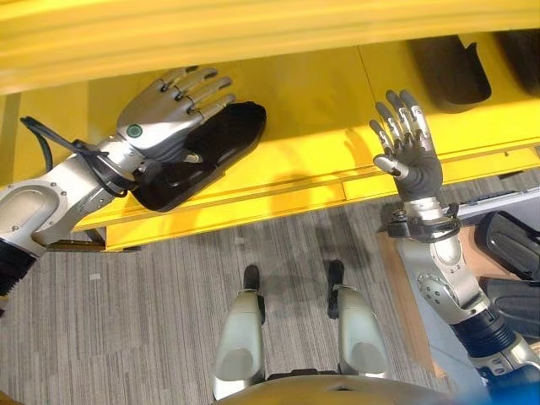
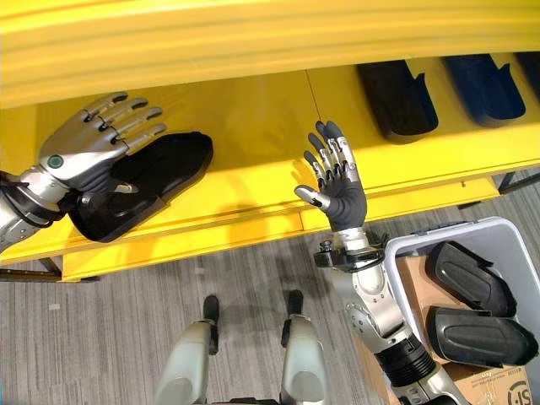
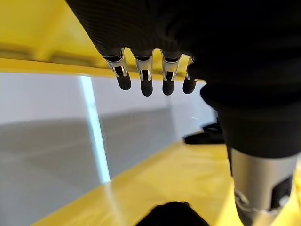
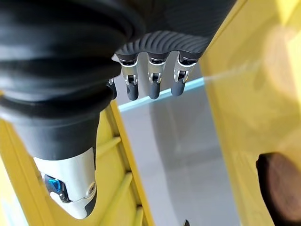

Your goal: Move parts from the plastic box to the shelf.

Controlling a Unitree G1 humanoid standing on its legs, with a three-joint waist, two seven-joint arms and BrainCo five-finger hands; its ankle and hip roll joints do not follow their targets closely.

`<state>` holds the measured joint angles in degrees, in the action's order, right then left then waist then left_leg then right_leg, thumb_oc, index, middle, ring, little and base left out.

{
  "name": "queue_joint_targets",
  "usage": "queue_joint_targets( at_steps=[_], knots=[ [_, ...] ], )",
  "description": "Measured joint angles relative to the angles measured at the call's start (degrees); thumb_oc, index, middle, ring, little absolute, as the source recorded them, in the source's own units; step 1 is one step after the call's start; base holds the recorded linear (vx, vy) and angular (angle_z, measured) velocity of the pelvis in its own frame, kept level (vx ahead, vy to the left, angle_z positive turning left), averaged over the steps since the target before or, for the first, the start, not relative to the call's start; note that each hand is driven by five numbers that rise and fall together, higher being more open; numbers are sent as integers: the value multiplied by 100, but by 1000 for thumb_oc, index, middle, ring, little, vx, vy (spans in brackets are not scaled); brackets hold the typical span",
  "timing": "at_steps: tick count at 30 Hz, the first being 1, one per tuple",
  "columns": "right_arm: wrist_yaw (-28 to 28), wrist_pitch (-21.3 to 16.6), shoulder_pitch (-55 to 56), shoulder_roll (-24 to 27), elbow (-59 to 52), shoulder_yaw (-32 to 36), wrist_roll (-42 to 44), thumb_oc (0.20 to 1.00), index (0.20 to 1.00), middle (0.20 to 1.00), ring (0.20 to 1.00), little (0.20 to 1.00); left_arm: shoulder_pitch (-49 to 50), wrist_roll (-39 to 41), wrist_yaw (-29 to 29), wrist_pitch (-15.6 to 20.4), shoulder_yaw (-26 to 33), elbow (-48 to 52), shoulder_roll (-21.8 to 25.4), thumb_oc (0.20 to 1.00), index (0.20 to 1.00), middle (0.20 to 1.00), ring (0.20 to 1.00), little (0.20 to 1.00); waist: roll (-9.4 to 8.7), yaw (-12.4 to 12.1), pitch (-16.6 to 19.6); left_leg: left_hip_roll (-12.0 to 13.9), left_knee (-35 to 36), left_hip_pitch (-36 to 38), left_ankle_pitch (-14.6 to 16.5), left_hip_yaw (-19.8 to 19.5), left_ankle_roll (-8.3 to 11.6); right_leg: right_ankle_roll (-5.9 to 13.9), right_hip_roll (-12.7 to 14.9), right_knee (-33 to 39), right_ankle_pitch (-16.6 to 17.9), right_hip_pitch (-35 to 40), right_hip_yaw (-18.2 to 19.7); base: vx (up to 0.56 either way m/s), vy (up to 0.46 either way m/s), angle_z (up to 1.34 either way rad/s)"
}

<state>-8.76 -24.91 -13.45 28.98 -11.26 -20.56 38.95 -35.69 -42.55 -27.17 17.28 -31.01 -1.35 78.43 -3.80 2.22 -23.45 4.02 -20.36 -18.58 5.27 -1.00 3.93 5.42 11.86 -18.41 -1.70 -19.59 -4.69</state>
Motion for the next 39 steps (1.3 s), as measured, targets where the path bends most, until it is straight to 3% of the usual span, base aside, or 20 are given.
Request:
queue_joint_targets(
  at_steps=[1, 10, 20, 31, 35, 36, 39],
  knots=[
    [81, 0, 12, 75, 20, -10, 18, 1000, 1000, 1000, 1000, 1000, -287, -210, 117, 61, -559, -65, 266, 1000, 1000, 1000, 1000, 1000, 6, 36, -4, 5, 18, 50, 4, 80, -1, 8, -12, 27, 19, 0, 90, 12, 13, -21],
    [193, 9, 270, 89, 171, 18, 18, 1000, 1000, 1000, 1000, 1000, -617, -437, 479, 203, -1355, -474, 389, 1000, 1000, 1000, 1000, 1000, 57, 122, -22, 13, 29, 61, 7, 121, 2, 9, -23, 41, 27, -15, 134, 1, 2, -3],
    [346, 17, 682, 88, 218, 268, 21, 1000, 1000, 1000, 1000, 1000, -750, -594, 565, 85, -1374, -1475, 359, 1000, 1000, 1000, 1000, 1000, 173, 144, -53, 13, 32, 55, 8, 226, 1, -10, -24, 36, 43, -91, 234, 3, 4, -5],
    [421, 35, 898, 86, 218, 453, 24, 1000, 1000, 1000, 1000, 1000, -832, -591, 769, 86, -1488, -1463, 307, 1000, 1000, 1000, 1000, 1000, 193, 275, -65, 23, 22, 11, 20, 320, -1, -9, -34, 3, 44, -203, 321, 10, 0, -3],
    [439, 45, 922, 92, 217, 458, 24, 1000, 1000, 1000, 1000, 1000, -870, -643, 860, 75, -1698, -1709, -156, 1000, 1000, 1000, 1000, 1000, 200, 340, -75, 63, 13, -52, 42, 379, 9, -17, -90, -22, 44, -328, 403, 1, 8, -9],
    [454, 59, 889, 93, 202, 447, 24, 1000, 1000, 1000, 1000, 1000, -1032, -693, 948, 32, -2097, -1934, -321, 1000, 1000, 1000, 1000, 1000, 236, 360, -125, 63, 13, -63, 45, 404, 14, -21, -92, -41, 41, -365, 427, -8, 14, -12],
    [460, 77, 893, 104, 203, 461, 32, 1000, 1000, 1000, 1000, 1000, -1096, -860, 1056, 34, -2239, -2092, -383, 1000, 1000, 1000, 1000, 1000, 250, 371, -285, 82, 12, -68, 45, 455, 14, -16, -119, -59, 59, -399, 474, -4, 4, -9]
  ],
)
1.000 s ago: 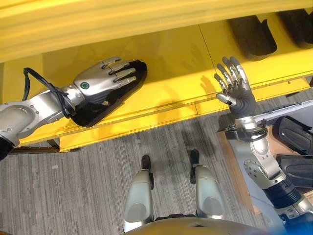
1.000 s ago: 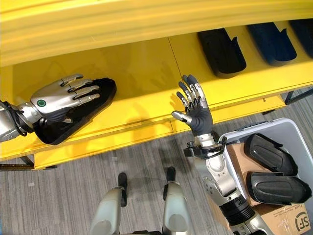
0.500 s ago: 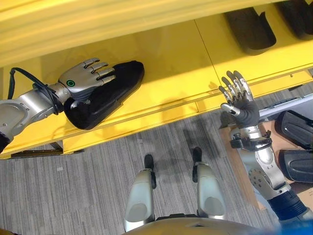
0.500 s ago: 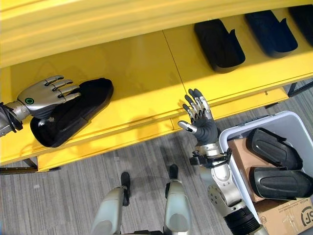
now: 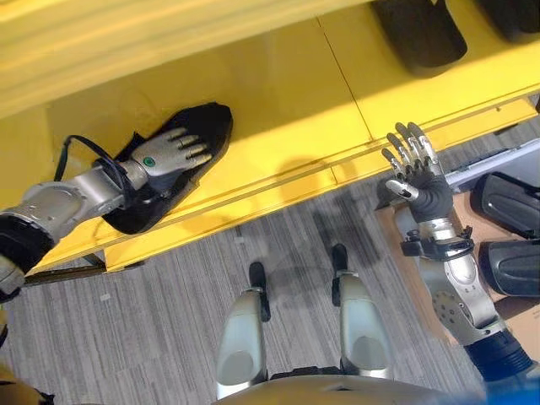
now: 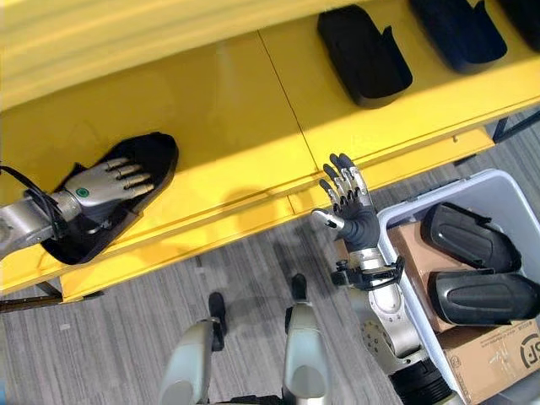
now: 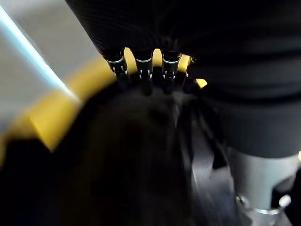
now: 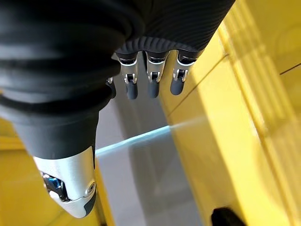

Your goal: Move parts from the plastic box to the shelf.

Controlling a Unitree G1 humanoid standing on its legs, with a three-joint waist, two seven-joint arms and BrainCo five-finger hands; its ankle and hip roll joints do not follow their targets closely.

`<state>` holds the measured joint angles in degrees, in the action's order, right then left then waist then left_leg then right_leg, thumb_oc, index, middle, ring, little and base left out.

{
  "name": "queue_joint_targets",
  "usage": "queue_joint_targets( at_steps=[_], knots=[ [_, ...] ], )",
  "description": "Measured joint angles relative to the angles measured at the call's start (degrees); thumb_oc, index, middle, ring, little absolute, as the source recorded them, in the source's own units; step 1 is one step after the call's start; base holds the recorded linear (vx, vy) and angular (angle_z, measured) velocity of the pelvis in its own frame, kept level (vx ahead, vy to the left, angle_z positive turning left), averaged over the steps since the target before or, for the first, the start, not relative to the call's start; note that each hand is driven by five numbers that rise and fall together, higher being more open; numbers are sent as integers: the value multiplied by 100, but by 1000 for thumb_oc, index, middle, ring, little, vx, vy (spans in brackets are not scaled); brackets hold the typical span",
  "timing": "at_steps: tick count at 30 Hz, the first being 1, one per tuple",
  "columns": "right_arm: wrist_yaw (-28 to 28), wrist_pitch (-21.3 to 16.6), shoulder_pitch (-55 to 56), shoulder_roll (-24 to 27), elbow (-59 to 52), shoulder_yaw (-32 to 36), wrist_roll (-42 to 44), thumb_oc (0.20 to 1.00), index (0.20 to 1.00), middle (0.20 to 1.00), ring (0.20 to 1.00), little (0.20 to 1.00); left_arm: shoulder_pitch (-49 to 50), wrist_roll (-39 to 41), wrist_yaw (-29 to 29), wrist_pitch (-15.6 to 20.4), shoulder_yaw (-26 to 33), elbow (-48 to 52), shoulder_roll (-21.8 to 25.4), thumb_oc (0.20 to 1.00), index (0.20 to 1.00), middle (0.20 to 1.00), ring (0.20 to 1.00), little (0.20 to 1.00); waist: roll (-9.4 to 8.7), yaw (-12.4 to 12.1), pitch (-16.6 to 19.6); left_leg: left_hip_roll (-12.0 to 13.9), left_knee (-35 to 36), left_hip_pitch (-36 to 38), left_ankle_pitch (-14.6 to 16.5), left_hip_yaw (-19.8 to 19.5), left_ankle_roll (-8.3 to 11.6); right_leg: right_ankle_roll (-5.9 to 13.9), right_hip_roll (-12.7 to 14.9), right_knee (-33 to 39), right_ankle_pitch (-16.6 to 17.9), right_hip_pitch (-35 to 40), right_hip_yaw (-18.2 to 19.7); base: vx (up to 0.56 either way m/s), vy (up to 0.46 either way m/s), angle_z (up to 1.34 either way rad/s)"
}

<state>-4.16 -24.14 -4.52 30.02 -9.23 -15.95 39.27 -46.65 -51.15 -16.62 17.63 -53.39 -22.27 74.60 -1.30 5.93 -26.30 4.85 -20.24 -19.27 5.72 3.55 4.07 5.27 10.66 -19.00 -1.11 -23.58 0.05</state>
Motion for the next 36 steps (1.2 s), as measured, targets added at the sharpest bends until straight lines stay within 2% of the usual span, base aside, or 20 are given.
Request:
queue_joint_targets(
  at_steps=[11, 22, 26, 29, 30, 31, 36],
  knots=[
    [-2, 16, 80, 8, -24, 182, -2, 1000, 1000, 1000, 1000, 1000, -448, 2, 72, -118, 84, -161, -19, 1000, 1000, 1000, 1000, 1000, 46, 59, -206, 52, -63, -188, 10, 45, 14, -27, -49, -36, 15, -210, 62, -6, 0, -2],
    [42, 71, 433, 37, -102, 274, -2, 1000, 1000, 1000, 1000, 1000, -769, 28, 247, -360, 396, -748, -488, 1000, 1000, 1000, 1000, 1000, 40, 122, -223, 75, -137, -313, 28, 56, 25, -45, -65, -50, 44, -329, 71, 0, 0, 0],
    [130, 80, 479, 35, -105, 301, 3, 1000, 1000, 1000, 1000, 1000, -1311, 200, 250, -588, 589, -1631, -1167, 1000, 1000, 1000, 1000, 1000, 23, 169, -231, 90, -195, -393, 36, 62, 23, -37, -79, -64, 58, -392, 85, 0, 0, 0],
    [157, 93, 480, 32, -112, 336, 32, 1000, 1000, 1000, 1000, 1000, -1405, 633, 161, -775, 912, -2037, -1386, 1000, 1000, 1000, 1000, 1000, -41, 257, -241, 99, -196, -394, 38, 67, 26, -36, -92, -71, 58, -401, 99, 29, -8, -2],
    [156, 106, 522, 36, -178, 350, 107, 1000, 1000, 1000, 1000, 1000, -1688, 983, -2, -940, 993, -2405, -1717, 1000, 1000, 1000, 1000, 1000, -106, 334, -227, 122, -199, -399, 46, 78, 33, -43, -129, -50, 63, -408, 110, 61, -29, -5],
    [157, 112, 547, 36, -248, 345, 108, 1000, 1000, 1000, 1000, 1000, -1838, 1070, -10, -975, 987, -2514, -1839, 1000, 1000, 1000, 1000, 1000, -126, 328, -221, 129, -198, -402, 46, 79, 34, -48, -133, -44, 66, -413, 113, 39, -25, -7],
    [158, 117, 499, 37, -339, 305, 111, 1000, 1000, 1000, 1000, 1000, -2138, 1536, -106, -986, 943, -2504, -1992, 1000, 1000, 1000, 1000, 1000, -212, 463, -175, 203, -194, -467, 59, 116, 54, -40, -208, 4, 133, -474, 125, 37, -15, -7]
  ],
)
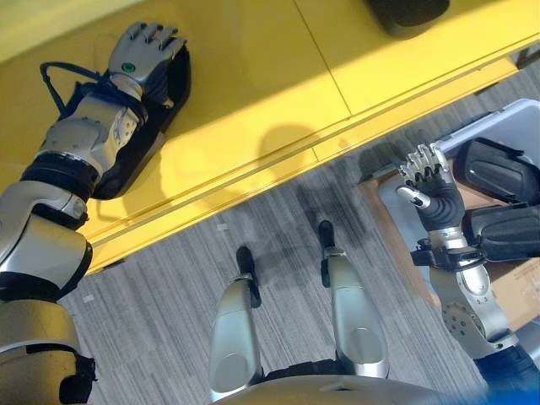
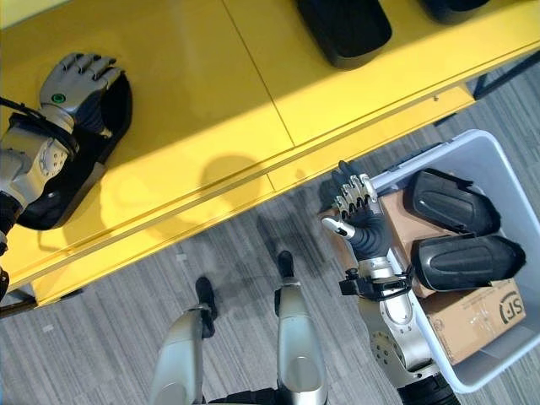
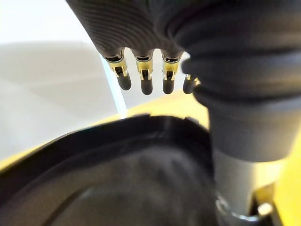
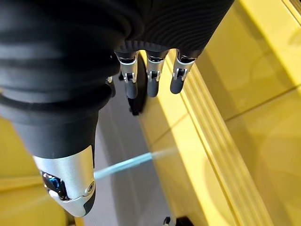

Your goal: Move parts from the plastic box to the shelf.

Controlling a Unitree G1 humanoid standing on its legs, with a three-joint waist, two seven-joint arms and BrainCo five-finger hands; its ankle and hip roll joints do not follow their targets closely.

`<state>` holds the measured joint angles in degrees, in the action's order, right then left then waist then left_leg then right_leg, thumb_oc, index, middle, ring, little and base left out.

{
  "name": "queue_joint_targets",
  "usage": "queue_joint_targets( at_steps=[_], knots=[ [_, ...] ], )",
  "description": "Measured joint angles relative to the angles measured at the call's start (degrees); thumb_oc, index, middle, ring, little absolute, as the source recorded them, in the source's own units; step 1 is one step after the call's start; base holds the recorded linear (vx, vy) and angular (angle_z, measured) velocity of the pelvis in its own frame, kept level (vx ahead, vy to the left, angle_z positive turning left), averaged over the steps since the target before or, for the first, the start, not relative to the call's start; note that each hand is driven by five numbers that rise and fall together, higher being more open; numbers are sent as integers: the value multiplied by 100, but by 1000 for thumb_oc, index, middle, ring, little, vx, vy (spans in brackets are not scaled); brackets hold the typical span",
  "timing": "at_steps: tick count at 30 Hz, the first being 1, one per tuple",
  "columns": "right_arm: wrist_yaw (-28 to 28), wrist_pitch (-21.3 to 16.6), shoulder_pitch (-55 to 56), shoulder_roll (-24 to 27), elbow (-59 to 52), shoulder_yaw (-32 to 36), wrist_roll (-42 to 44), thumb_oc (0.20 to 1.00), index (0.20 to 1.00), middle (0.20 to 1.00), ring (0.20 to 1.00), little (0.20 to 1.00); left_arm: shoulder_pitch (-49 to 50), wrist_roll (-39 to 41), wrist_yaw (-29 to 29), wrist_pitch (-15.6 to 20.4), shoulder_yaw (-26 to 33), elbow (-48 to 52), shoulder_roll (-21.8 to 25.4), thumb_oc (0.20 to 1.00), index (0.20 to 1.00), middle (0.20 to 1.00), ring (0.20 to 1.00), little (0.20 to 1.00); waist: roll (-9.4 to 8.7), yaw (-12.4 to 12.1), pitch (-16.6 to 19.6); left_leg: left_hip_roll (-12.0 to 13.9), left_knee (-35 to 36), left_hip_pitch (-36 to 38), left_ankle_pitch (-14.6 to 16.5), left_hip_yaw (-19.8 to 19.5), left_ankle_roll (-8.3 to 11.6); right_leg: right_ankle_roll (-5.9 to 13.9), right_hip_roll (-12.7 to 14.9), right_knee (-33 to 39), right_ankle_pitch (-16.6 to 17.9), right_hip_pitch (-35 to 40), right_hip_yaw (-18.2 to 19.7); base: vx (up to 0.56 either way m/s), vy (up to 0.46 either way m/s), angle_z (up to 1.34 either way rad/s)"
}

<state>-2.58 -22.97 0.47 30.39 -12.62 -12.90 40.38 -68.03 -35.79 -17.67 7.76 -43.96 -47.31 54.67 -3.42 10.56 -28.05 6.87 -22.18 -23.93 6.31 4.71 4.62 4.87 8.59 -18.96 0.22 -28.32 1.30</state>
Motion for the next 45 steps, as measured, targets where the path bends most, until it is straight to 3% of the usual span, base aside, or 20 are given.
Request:
queue_joint_targets(
  at_steps=[6, 13, 18, 34, 38, 40, 43, 44, 45],
  knots=[
    [-37, 12, -68, 6, 2, -126, 6, 1000, 1000, 1000, 1000, 1000, -544, 983, -41, -88, 2, -907, -879, 1000, 1000, 1000, 1000, 1000, -36, 42, 22, 28, 17, -11, 1, 3, 3, -11, -30, -9, 9, -27, 4, 21, -11, -1],
    [-45, 78, -9, 4, 1, -179, 115, 1000, 1000, 1000, 1000, 1000, -898, 1723, -17, -124, -27, -1451, -1384, 1000, 1000, 1000, 1000, 1000, -174, 170, 111, 36, 16, -31, 5, 66, 8, -11, -48, -19, 9, -88, 78, 23, -11, -4],
    [-45, 99, 3, 5, 3, -173, 117, 1000, 1000, 1000, 1000, 1000, -953, 1895, -12, -113, -50, -1480, -1392, 1000, 1000, 1000, 1000, 1000, -197, 250, 128, 42, -8, -82, 5, 85, 8, -11, -55, -6, 50, -134, 99, 7, -5, -2],
    [-107, 140, -5, 9, 16, -174, 122, 1000, 1000, 1000, 1000, 1000, -1255, 3268, -108, -233, 424, -1765, -1317, 1000, 1000, 1000, 1000, 1000, -187, 135, 225, 39, -56, -176, 5, 78, 7, -17, -48, -23, 67, -207, 100, 0, 0, 0],
    [-113, 163, -29, 22, 24, -171, 121, 1000, 1000, 1000, 1000, 1000, -1386, 3300, -143, -230, 367, -1621, -883, 1000, 1000, 1000, 1000, 1000, -182, 87, 266, 29, -114, -244, 5, 68, 6, -16, -38, -95, 71, -277, 103, 0, 0, 0],
    [-110, 174, -22, 193, 73, -167, 121, 1000, 1000, 1000, 1000, 1000, -1386, 3299, -160, -179, 337, -1133, -444, 1000, 1000, 1000, 1000, 1000, -174, 39, 270, 28, -152, -245, 5, 61, 7, -17, -35, -125, 70, -277, 104, 0, 0, 0],
    [-55, 177, -15, 224, 382, -50, 116, 1000, 1000, 1000, 1000, 1000, -931, 3081, -277, 96, 117, 883, 651, 1000, 1000, 1000, 1000, 1000, -42, -246, 325, -5, -203, -244, 3, 25, 3, -16, -3, -150, 68, -235, 98, -27, 15, 6],
    [8, 179, -32, 227, 479, -39, 115, 1000, 1000, 1000, 1000, 1000, -284, 2659, -310, 192, 180, 2168, 1528, 1000, 1000, 1000, 1000, 1000, 16, -318, 349, -17, -190, -199, 7, 17, -3, 0, 8, -135, 79, -178, 94, -35, 21, 14],
    [6, 179, 182, 234, 525, 91, 117, 1000, 1000, 1000, 1000, 1000, 153, 2360, -382, 315, 175, 2876, 1866, 1000, 1000, 1000, 1000, 1000, 114, -461, 407, -28, -196, -173, 9, -47, -3, -2, 20, -125, 74, -110, 37, -22, 26, 17]
  ],
)
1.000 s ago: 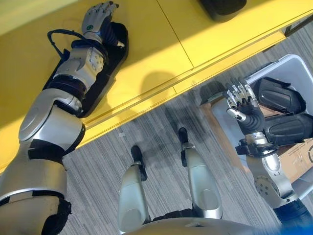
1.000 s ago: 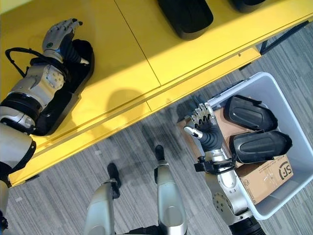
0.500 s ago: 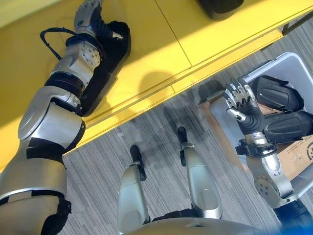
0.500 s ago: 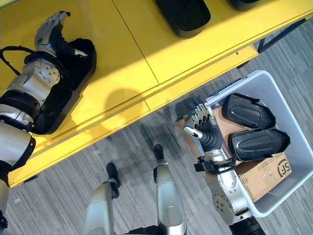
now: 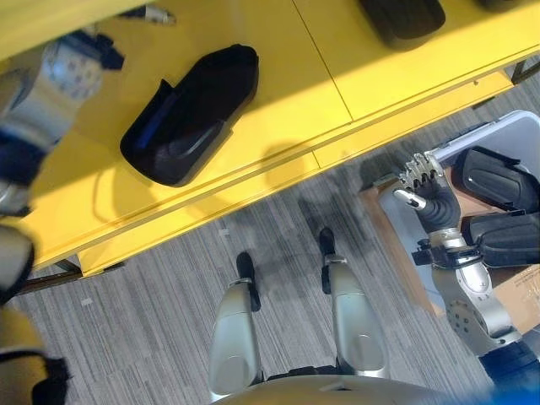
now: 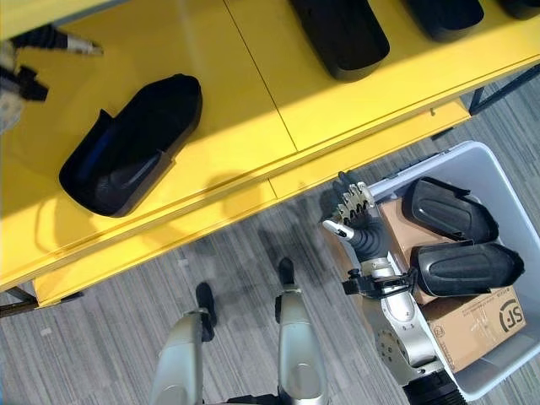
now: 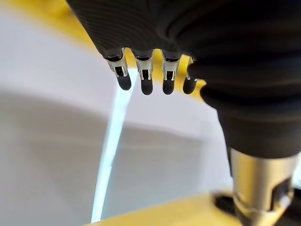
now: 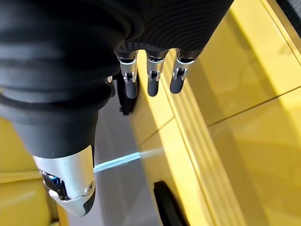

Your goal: Move parts from the plastic box to the shelf.

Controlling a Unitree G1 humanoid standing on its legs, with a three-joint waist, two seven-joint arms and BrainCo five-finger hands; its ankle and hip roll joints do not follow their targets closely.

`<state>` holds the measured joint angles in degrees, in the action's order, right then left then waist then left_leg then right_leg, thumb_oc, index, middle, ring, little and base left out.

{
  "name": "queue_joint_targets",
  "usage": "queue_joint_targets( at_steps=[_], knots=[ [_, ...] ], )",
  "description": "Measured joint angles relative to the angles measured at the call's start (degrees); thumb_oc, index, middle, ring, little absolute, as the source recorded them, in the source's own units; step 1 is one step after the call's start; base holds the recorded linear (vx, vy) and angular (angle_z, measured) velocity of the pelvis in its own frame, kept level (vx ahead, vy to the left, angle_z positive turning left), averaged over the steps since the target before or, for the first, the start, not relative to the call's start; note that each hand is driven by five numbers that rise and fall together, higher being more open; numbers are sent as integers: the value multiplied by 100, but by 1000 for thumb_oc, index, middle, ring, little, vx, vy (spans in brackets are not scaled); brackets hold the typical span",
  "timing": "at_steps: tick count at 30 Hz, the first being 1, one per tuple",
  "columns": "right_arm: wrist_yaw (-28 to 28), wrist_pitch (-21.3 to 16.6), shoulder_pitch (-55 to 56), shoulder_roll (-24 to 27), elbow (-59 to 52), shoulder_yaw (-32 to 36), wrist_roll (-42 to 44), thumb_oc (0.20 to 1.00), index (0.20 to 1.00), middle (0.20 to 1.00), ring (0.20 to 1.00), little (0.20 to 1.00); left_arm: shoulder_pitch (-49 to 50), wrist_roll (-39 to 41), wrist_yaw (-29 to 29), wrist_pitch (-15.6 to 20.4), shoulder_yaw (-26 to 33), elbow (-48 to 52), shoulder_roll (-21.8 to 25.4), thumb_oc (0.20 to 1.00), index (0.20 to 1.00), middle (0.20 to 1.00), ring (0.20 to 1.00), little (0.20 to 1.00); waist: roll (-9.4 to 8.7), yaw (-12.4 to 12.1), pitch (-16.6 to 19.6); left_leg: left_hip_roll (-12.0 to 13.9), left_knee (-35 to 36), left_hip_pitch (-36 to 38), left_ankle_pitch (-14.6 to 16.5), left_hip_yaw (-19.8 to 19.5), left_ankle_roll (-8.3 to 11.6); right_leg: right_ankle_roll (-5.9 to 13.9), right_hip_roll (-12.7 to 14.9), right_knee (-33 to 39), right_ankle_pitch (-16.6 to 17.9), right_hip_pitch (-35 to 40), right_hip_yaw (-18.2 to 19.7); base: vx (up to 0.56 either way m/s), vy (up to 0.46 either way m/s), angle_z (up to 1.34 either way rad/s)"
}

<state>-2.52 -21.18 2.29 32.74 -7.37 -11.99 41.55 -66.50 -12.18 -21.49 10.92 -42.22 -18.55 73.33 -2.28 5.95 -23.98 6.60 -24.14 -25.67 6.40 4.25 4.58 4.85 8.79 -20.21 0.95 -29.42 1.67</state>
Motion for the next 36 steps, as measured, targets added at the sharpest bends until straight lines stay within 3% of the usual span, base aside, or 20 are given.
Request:
queue_joint_targets(
  at_steps=[2, 7, 9, 19, 29, 32, 36],
  knots=[
    [115, 14, 86, -2, 2, 148, -6, 1000, 1000, 1000, 1000, 1000, 988, -449, 105, 235, 310, 609, 571, 1000, 1000, 1000, 1000, 1000, 27, -72, 22, -49, -26, -44, 47, -31, 3, 23, 64, 8, -68, -4, -30, -21, 33, 19],
    [249, 15, 201, 11, -75, 198, -8, 1000, 1000, 1000, 1000, 1000, 711, -1825, 293, 411, -846, 364, 599, 1000, 1000, 1000, 1000, 1000, 18, -44, 18, -84, -119, -145, 69, -74, -31, 51, 114, 24, -48, -18, -74, -13, 11, 6],
    [248, 15, 206, 10, -76, 210, -11, 1000, 1000, 1000, 1000, 1000, 726, -2092, 408, 469, -835, 307, 528, 1000, 1000, 1000, 1000, 1000, 15, -4, 16, -79, -134, -138, 47, -81, -49, 30, 101, 3, -47, -18, -73, -34, 12, -2],
    [255, 17, 204, 3, -77, 228, -12, 1000, 1000, 1000, 1000, 1000, 789, -2511, 675, 510, -755, 140, -62, 1000, 1000, 1000, 1000, 1000, -7, 124, -15, -44, -191, -125, 90, -76, -53, 44, 65, -72, -94, -21, -75, -8, 1, -1],
    [339, 30, 205, -1, -79, 258, -12, 1000, 1000, 1000, 1000, 1000, 1145, -2567, 1021, 524, -563, 43, -81, 1000, 1000, 1000, 1000, 1000, -58, 185, -275, -5, -204, -102, 120, -5, -35, -1, 23, -143, -134, -86, 8, -10, 6, -4],
    [356, 50, 210, -2, -80, 259, -10, 1000, 1000, 1000, 1000, 1000, 1150, -2751, 1147, 497, -572, -429, -131, 1000, 1000, 1000, 1000, 1000, -59, 259, -311, 8, -207, -102, 120, 52, -32, -5, -2, -179, -144, -157, 65, -22, -2, -10],
    [401, 110, 208, 5, -85, 259, -5, 1000, 1000, 1000, 1000, 1000, 669, -3036, 1162, 408, -1055, -904, -343, 1000, 1000, 1000, 1000, 1000, -52, 256, -315, 59, -212, -101, 123, 88, -12, -16, -48, -217, -150, -204, 85, -7, -3, -6]
  ],
)
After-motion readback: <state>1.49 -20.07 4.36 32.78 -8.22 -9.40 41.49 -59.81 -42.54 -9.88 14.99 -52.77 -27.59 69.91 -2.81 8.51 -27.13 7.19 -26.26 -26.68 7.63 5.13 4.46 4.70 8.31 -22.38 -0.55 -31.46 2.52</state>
